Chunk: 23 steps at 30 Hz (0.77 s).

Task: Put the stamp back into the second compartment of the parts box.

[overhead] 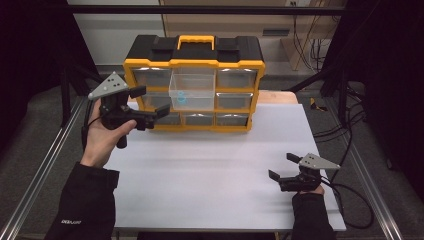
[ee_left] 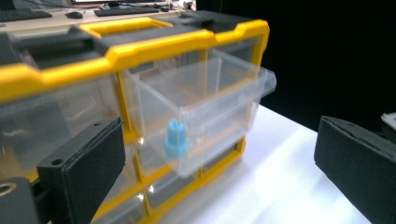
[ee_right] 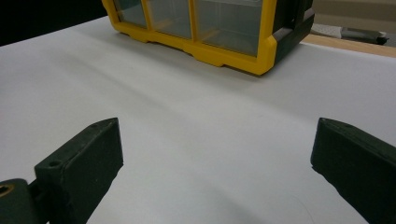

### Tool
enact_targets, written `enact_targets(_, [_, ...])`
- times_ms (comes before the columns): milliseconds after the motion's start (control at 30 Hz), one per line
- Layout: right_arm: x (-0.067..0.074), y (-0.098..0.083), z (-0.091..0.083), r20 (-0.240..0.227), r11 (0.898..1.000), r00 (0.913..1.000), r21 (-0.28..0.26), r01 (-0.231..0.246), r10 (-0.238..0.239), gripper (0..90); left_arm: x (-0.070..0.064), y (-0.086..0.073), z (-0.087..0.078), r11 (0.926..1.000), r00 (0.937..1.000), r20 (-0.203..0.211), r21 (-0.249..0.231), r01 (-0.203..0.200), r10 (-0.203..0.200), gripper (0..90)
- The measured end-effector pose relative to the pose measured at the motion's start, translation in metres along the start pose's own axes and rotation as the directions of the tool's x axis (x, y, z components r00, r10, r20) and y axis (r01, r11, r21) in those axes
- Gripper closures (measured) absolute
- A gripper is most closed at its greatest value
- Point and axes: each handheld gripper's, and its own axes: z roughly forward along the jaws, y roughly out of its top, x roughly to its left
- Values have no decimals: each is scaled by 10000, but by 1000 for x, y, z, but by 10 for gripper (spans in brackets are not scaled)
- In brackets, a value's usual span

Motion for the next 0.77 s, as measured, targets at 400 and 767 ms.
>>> enact_targets(400, [0,0,0,9,10000,10000,39,-27,27,26,5,-88,-5,9993,9988,325,27,372,-372,8])
enact_targets(767, [0,0,0,11,10000,10000,19,-55,55,26,11,-152,-6,9958,9953,380,247,887,-896,8])
